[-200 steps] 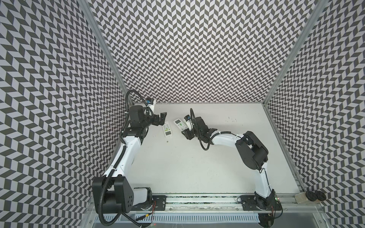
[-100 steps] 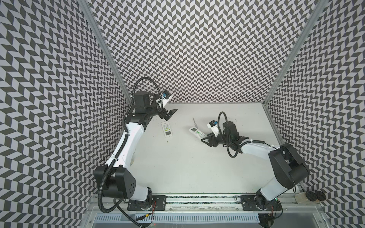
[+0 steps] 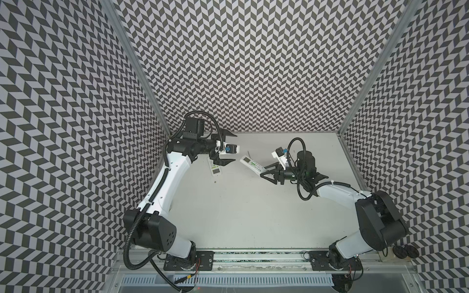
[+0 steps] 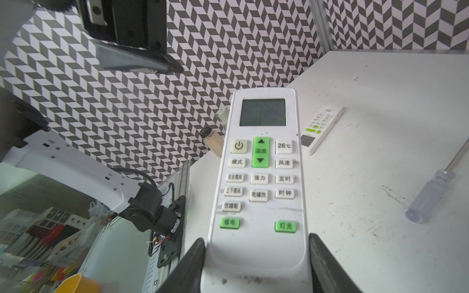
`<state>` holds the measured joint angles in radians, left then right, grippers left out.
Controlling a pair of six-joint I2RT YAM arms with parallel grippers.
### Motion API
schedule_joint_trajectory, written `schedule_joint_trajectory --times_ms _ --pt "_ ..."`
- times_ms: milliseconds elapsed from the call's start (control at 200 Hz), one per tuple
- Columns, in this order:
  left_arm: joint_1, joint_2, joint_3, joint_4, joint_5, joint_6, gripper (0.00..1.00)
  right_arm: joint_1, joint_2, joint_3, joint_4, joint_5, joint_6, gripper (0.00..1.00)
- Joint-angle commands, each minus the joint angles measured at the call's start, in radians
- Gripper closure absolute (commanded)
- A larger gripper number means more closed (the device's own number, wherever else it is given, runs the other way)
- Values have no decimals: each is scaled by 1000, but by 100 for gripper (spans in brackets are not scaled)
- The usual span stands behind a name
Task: Unload the batteries from the remote control
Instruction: 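Bring the remote to the left gripper and grasp its other end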
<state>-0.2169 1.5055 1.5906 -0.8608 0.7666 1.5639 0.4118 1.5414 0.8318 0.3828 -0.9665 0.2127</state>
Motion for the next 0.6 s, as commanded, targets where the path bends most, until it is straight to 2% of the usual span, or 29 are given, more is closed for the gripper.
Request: schedule_joint_trajectory --times_ms 0,225,305,451,596 --pt "-8 4 13 -163 -12 281 0 5 -21 -14 152 -102 39 69" --pt "-20 12 -11 -152 -39 434 5 29 3 -16 214 -207 69 73" --pt "-25 18 -15 -174 -54 553 9 45 15 0 196 -236 65 73" --pt "-26 48 42 -261 30 649 18 63 10 8 184 -254 50 73" --pt "-32 50 49 -345 91 760 25 63 28 30 193 -264 90 73"
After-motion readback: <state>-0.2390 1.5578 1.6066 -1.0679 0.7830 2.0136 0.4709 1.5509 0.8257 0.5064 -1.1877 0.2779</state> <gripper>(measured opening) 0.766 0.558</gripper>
